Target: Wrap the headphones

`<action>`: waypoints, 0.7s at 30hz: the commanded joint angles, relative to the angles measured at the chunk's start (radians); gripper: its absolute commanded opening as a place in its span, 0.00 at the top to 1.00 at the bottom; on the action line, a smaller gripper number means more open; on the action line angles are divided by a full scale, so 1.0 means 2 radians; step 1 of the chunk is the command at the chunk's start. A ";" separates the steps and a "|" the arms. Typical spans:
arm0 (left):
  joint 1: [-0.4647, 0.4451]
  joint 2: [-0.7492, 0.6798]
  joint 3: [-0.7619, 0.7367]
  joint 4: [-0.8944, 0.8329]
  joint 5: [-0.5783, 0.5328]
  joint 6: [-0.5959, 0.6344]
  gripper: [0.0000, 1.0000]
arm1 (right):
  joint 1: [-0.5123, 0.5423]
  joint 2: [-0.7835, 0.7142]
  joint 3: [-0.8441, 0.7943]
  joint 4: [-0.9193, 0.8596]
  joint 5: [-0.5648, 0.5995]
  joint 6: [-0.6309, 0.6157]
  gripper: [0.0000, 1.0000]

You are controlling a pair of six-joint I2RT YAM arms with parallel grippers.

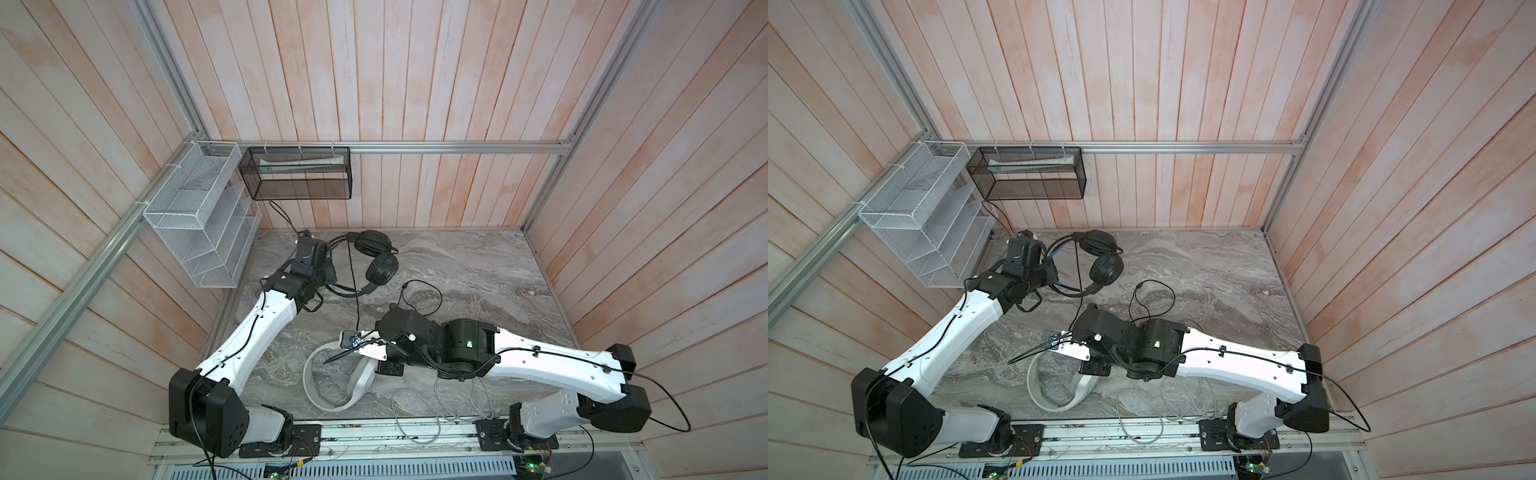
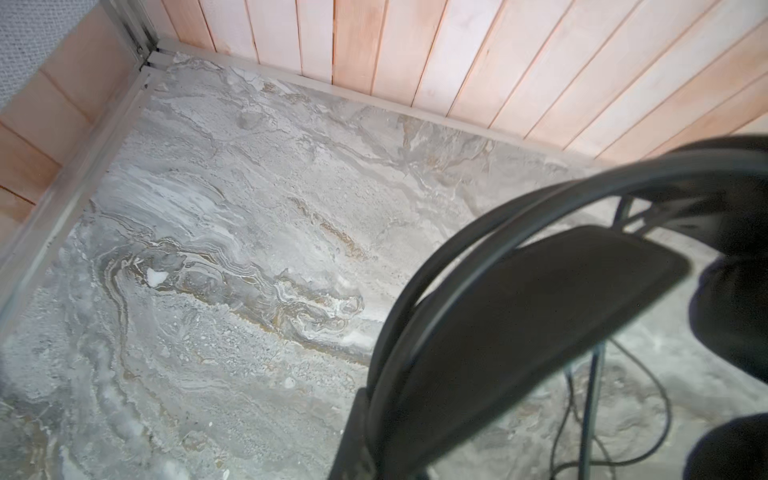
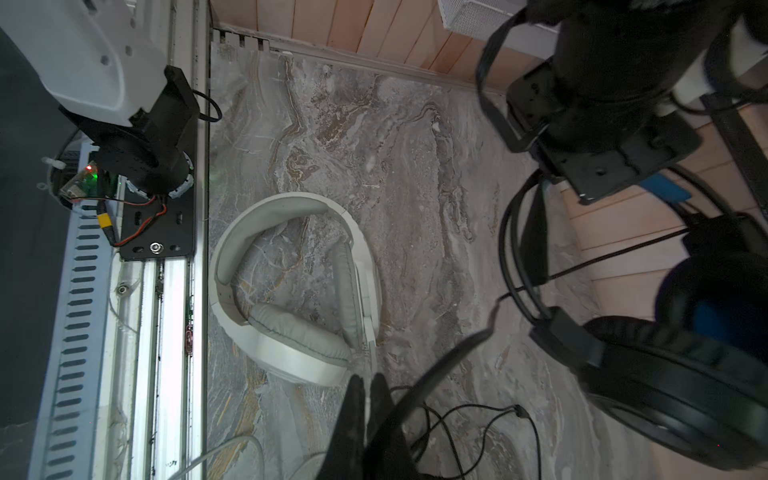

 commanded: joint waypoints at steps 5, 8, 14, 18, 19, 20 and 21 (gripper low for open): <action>-0.085 -0.083 -0.076 0.086 -0.154 0.122 1.00 | -0.027 -0.042 0.022 -0.054 0.067 -0.013 1.00; -0.098 -0.108 -0.099 0.082 -0.156 0.140 1.00 | -0.038 -0.043 0.024 -0.048 0.078 -0.013 1.00; -0.121 -0.164 -0.154 0.088 -0.177 0.177 1.00 | -0.041 -0.044 0.034 -0.036 0.084 -0.018 1.00; -0.122 -0.196 -0.178 0.099 -0.185 0.183 1.00 | -0.041 -0.047 0.036 -0.039 0.063 -0.018 1.00; -0.123 -0.199 -0.178 0.097 -0.181 0.178 1.00 | -0.041 -0.046 0.036 -0.043 0.056 -0.019 1.00; -0.123 -0.199 -0.177 0.093 -0.183 0.173 1.00 | -0.041 -0.044 0.035 -0.046 0.054 -0.018 1.00; -0.123 -0.197 -0.173 0.087 -0.197 0.167 1.00 | -0.041 -0.041 0.034 -0.052 0.050 -0.018 1.00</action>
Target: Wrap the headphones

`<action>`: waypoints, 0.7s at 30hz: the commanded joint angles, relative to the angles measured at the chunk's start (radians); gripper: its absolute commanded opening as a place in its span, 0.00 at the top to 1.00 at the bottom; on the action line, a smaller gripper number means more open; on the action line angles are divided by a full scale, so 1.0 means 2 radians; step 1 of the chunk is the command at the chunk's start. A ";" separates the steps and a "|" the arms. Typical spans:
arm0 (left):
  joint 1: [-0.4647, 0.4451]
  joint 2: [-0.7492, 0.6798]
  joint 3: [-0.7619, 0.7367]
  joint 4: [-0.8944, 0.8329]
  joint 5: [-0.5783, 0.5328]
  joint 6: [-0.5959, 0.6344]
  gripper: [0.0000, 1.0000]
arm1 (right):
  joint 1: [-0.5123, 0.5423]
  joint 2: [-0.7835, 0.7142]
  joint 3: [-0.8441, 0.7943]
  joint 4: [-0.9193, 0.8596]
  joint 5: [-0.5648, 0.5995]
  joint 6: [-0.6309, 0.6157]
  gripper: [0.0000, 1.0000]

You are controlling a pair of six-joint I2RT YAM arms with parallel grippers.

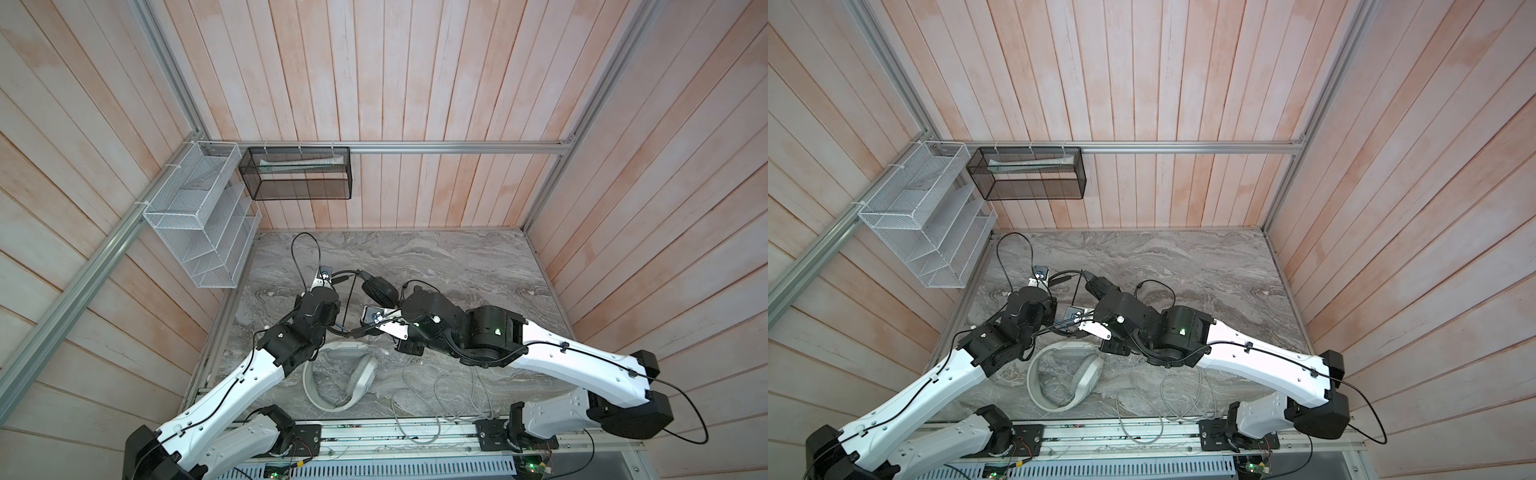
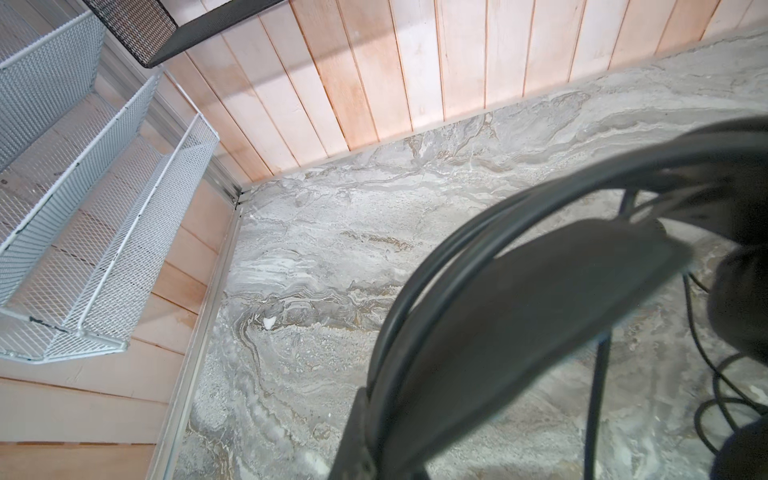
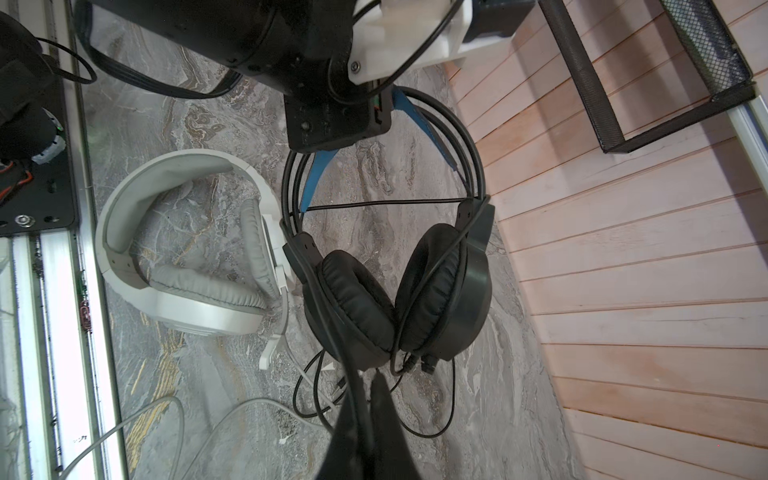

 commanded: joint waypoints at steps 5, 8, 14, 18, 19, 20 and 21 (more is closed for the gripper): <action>0.019 -0.037 0.013 0.017 -0.035 -0.050 1.00 | 0.001 -0.006 -0.004 -0.007 -0.040 0.008 1.00; 0.066 -0.051 0.031 -0.010 0.010 -0.103 1.00 | 0.004 -0.009 -0.027 0.002 -0.052 0.018 1.00; 0.118 -0.057 0.039 -0.019 0.088 -0.158 1.00 | 0.014 -0.005 -0.040 0.013 -0.070 0.030 1.00; 0.122 -0.042 0.036 -0.019 0.094 -0.156 1.00 | 0.030 0.000 -0.026 0.009 -0.064 0.032 1.00; 0.122 -0.039 0.032 -0.016 0.092 -0.153 1.00 | 0.033 -0.001 -0.022 0.009 -0.066 0.032 1.00; 0.122 -0.037 0.027 -0.014 0.092 -0.150 1.00 | 0.037 -0.002 -0.016 0.006 -0.069 0.033 1.00; 0.122 -0.032 0.021 -0.012 0.092 -0.147 1.00 | 0.041 -0.002 -0.009 0.004 -0.071 0.033 1.00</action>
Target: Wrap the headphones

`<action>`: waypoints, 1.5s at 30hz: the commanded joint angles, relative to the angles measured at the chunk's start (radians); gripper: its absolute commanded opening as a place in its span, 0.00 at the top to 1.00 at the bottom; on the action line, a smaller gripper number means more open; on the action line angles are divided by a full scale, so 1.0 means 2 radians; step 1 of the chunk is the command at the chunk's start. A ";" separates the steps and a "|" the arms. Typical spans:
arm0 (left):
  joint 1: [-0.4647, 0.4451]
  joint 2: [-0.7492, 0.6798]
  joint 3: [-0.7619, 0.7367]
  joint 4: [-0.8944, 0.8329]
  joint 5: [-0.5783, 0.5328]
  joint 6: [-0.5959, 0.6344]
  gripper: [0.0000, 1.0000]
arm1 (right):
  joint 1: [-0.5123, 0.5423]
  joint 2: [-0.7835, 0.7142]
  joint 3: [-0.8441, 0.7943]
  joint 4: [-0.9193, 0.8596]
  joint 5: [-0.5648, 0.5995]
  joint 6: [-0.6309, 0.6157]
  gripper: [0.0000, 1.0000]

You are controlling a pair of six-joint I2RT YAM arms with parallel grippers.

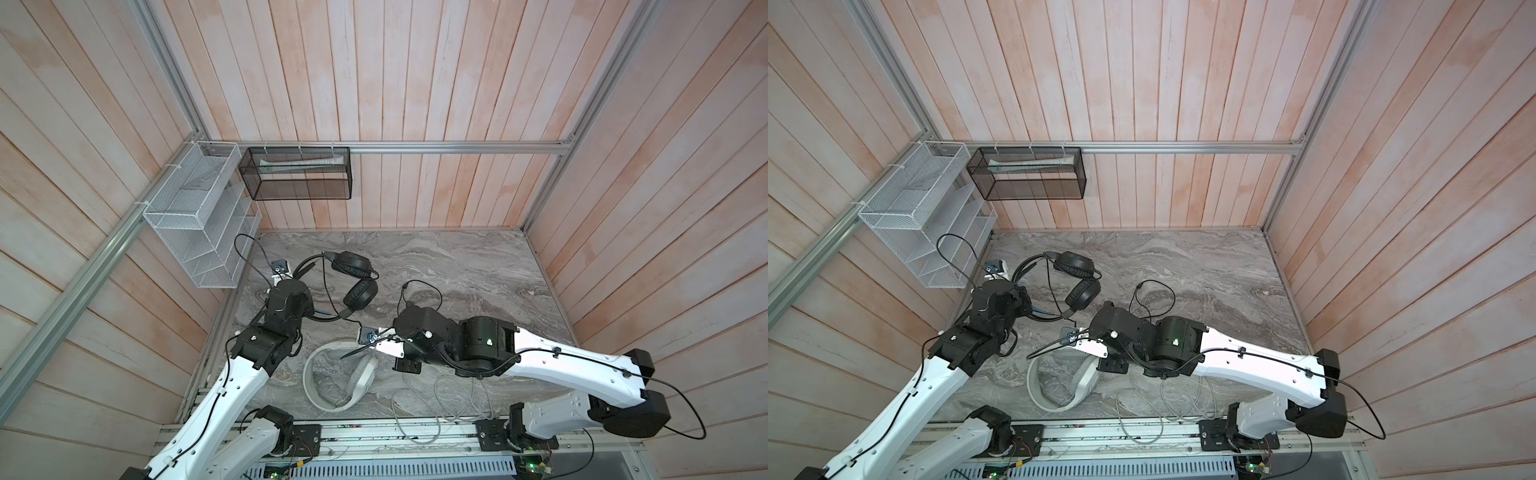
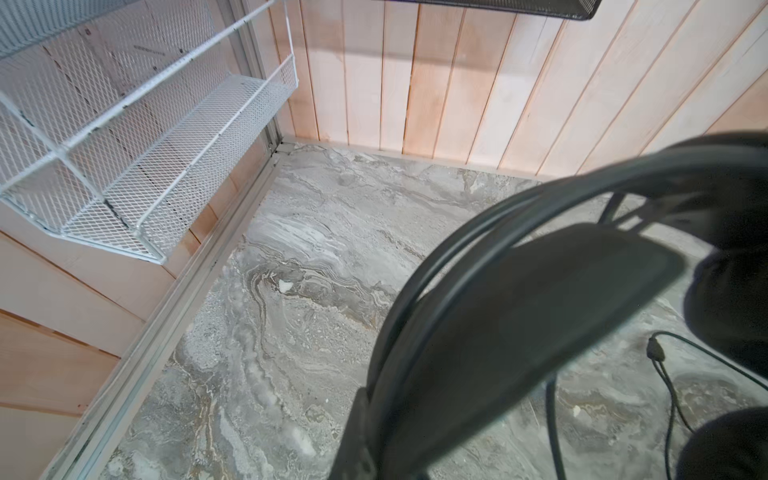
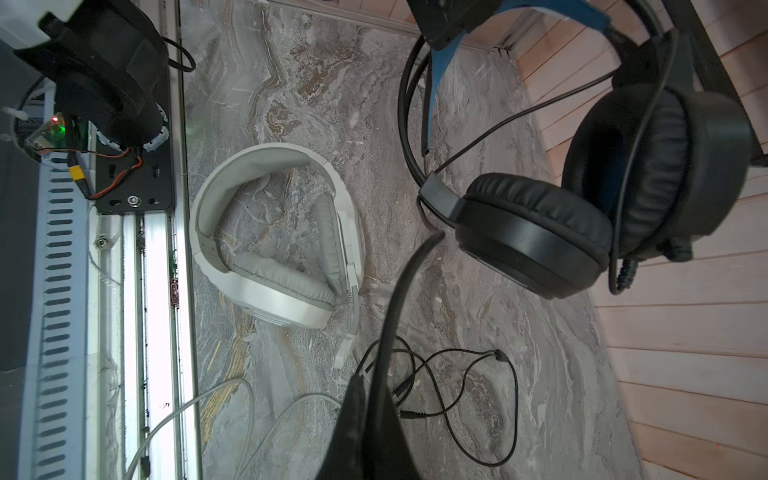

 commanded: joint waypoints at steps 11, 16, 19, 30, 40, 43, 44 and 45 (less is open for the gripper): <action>-0.100 0.043 -0.028 0.028 -0.049 0.070 1.00 | 0.021 -0.012 0.088 -0.023 0.072 -0.030 1.00; -0.163 0.027 -0.045 0.033 -0.115 0.119 1.00 | -0.021 -0.023 0.070 0.017 0.170 -0.057 1.00; -0.173 0.004 -0.053 0.036 -0.122 0.139 1.00 | -0.039 -0.037 0.042 0.072 0.218 -0.069 0.97; -0.226 -0.022 -0.074 0.060 -0.088 0.169 1.00 | -0.107 -0.012 0.011 0.224 0.214 -0.093 0.87; -0.229 -0.052 -0.079 0.070 -0.051 0.163 1.00 | -0.157 0.029 0.017 0.254 0.109 -0.080 0.88; -0.229 -0.069 -0.080 0.075 -0.037 0.161 1.00 | -0.176 0.044 0.019 0.267 0.091 -0.077 0.90; -0.229 -0.076 -0.081 0.078 -0.032 0.161 1.00 | -0.183 0.050 0.026 0.269 0.090 -0.076 0.90; -0.229 -0.083 -0.079 0.080 -0.027 0.160 1.00 | -0.190 0.059 0.037 0.269 0.090 -0.074 0.91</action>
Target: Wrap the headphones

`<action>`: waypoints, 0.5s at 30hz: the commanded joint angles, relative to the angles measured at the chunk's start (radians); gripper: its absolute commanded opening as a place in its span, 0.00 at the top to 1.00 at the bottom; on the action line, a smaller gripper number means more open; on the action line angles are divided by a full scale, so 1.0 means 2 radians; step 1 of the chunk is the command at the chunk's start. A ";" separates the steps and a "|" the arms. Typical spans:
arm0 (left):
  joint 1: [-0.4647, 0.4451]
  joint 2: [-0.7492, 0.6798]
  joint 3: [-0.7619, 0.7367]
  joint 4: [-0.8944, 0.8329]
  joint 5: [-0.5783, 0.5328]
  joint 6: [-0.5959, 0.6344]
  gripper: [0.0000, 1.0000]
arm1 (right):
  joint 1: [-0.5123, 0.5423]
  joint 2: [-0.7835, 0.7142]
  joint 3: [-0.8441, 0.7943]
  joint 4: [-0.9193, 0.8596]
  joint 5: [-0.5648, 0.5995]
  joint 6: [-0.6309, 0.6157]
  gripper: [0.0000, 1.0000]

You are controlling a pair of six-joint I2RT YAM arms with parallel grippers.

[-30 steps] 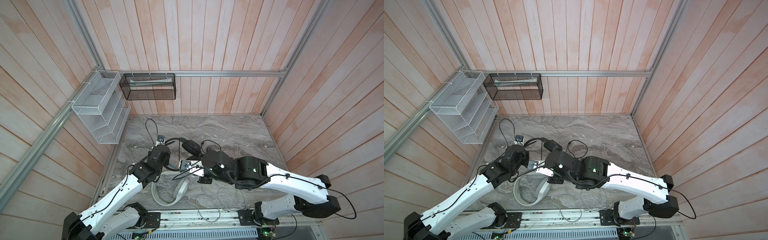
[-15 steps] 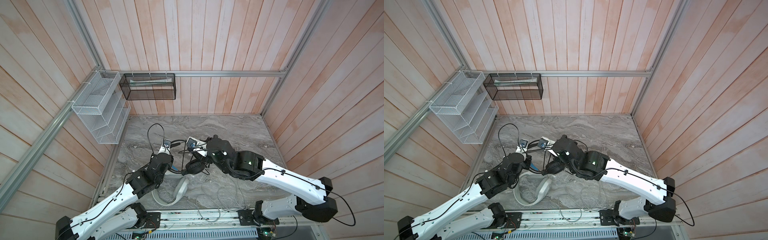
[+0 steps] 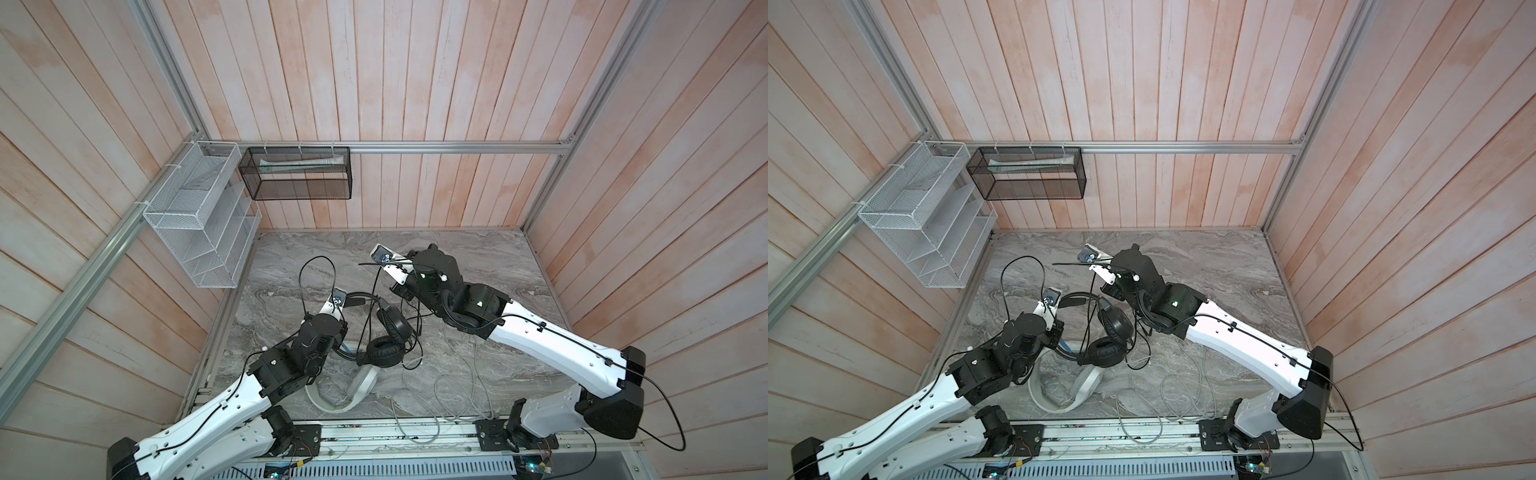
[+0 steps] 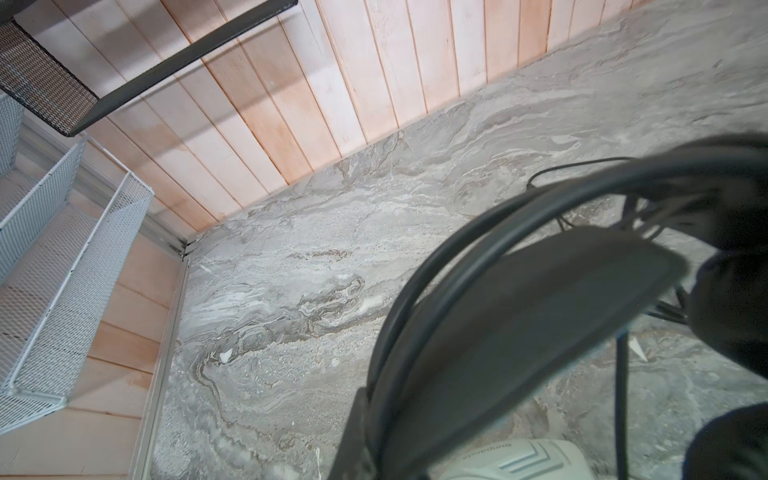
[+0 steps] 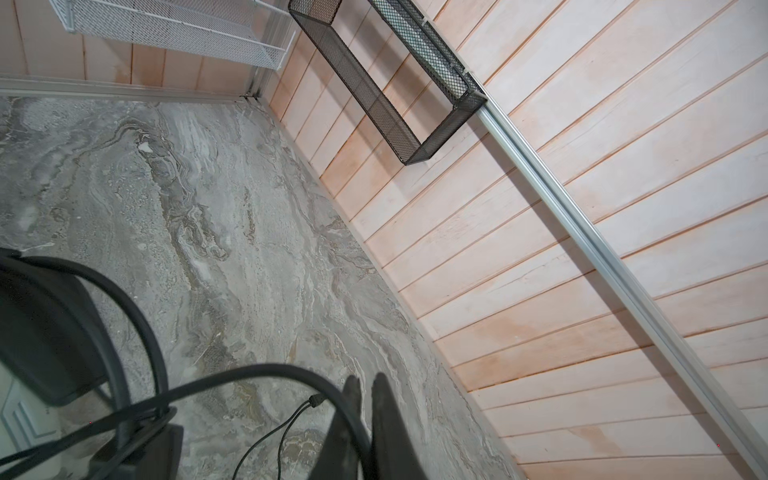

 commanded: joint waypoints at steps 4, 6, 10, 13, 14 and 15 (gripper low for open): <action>-0.003 -0.046 0.023 0.033 0.051 -0.025 1.00 | -0.031 0.031 0.063 0.027 -0.042 0.013 0.91; -0.003 -0.058 0.038 0.033 0.056 -0.038 1.00 | -0.032 0.036 0.074 0.030 -0.041 0.009 0.92; -0.002 -0.080 0.058 0.039 0.075 -0.055 1.00 | -0.041 0.043 0.093 0.035 -0.039 0.000 0.93; -0.003 -0.083 0.070 0.041 0.103 -0.065 1.00 | -0.055 0.055 0.118 0.030 -0.066 0.003 0.95; -0.003 -0.080 0.074 0.039 0.108 -0.069 1.00 | -0.060 0.060 0.126 0.026 -0.074 0.004 0.96; -0.003 -0.078 0.078 0.038 0.115 -0.073 1.00 | -0.065 0.066 0.135 0.023 -0.077 0.008 1.00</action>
